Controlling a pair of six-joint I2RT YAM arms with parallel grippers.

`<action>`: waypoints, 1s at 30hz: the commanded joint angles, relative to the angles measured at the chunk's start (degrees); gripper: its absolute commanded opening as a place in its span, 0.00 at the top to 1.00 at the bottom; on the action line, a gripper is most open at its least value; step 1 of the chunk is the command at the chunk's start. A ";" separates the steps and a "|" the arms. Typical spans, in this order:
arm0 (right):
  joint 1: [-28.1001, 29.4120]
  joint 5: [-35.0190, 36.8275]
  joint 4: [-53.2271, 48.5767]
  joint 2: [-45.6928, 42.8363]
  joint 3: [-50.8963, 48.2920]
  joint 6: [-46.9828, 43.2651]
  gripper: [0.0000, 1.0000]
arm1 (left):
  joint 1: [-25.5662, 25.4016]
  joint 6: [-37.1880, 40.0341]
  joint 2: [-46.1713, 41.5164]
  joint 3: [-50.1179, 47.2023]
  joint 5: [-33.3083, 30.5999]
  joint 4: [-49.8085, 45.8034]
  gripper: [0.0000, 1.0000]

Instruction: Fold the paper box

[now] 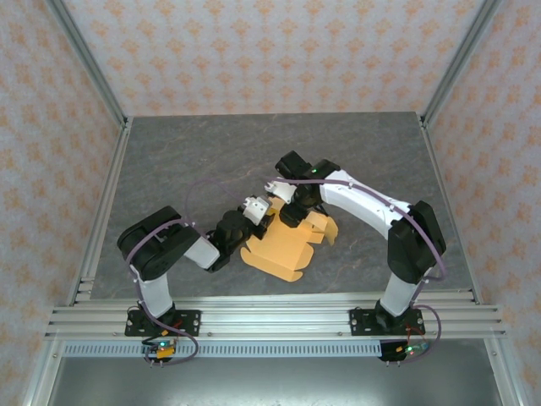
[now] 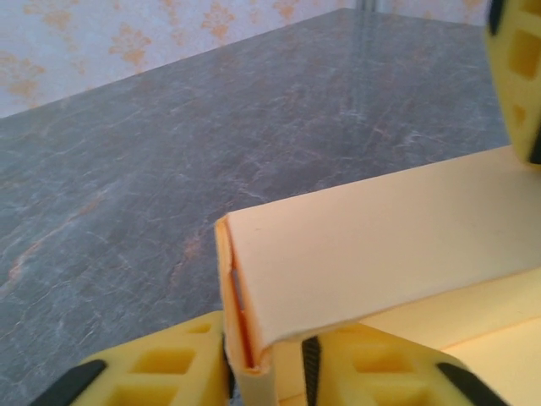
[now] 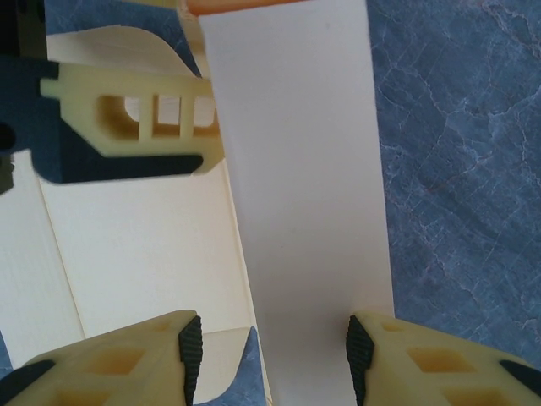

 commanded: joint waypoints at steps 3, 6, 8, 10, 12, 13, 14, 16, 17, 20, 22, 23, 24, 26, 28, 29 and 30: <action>-0.04 -4.01 2.83 -1.44 -3.08 3.62 0.49 | -2.06 -0.19 2.31 1.76 -8.56 4.19 0.82; 0.05 -5.07 3.08 -1.92 -4.05 4.24 0.48 | -2.15 -0.43 2.98 1.91 -9.85 4.75 0.95; 0.22 -5.75 2.63 -1.82 -4.47 4.58 0.47 | -2.24 -0.58 3.07 2.31 -10.71 4.21 1.00; 0.56 -6.74 1.72 -1.59 -4.67 4.54 0.43 | -2.32 -0.76 3.24 2.53 -11.54 3.90 1.00; 0.73 -6.14 2.00 -2.13 -5.19 5.13 0.41 | -2.42 -0.90 3.24 2.52 -12.50 3.99 1.00; 0.67 -5.67 2.91 -2.92 -5.81 5.52 0.40 | -2.42 -0.90 3.21 2.40 -13.04 4.09 1.00; 0.66 -5.37 3.98 -4.37 -6.59 5.56 0.39 | -2.42 -0.75 3.10 2.28 -13.53 4.06 1.00; 0.66 -5.44 6.69 -7.42 -8.37 5.67 0.35 | -2.42 -0.59 2.75 1.53 -14.62 4.31 1.00; 0.62 -5.61 8.26 -9.20 -9.35 5.68 0.33 | -2.42 -0.50 2.59 1.05 -15.18 4.64 1.00; 0.32 -6.94 12.27 -15.06 -12.55 4.51 0.30 | -2.34 0.26 2.18 -0.32 -15.95 5.69 1.00; -0.43 -5.61 14.79 -19.29 -15.01 3.58 0.28 | -2.16 0.68 1.23 -0.86 -14.24 5.44 1.00; -1.02 -4.83 16.29 -21.25 -16.46 3.48 0.28 | -1.96 0.73 0.62 -1.09 -13.76 5.36 1.00; -1.93 -3.70 18.28 -23.59 -18.20 3.60 0.27 | -1.81 0.53 -0.31 -1.38 -13.19 4.97 1.00; -4.03 -3.11 20.24 -27.71 -21.45 3.63 0.22 | -0.92 -0.54 -2.22 -1.66 -12.27 3.13 1.00; -5.56 -2.38 17.01 -30.80 -23.04 -0.95 0.22 | 1.08 -4.08 -3.98 -1.71 -10.85 0.58 1.00; -6.26 0.71 17.25 -31.14 -23.70 -0.05 0.22 | 2.25 -6.23 -4.41 -1.96 -10.19 0.53 1.00; -8.09 2.14 17.21 -33.07 -24.38 0.78 0.21 | 3.36 -8.19 -4.63 -2.31 -9.96 1.15 1.00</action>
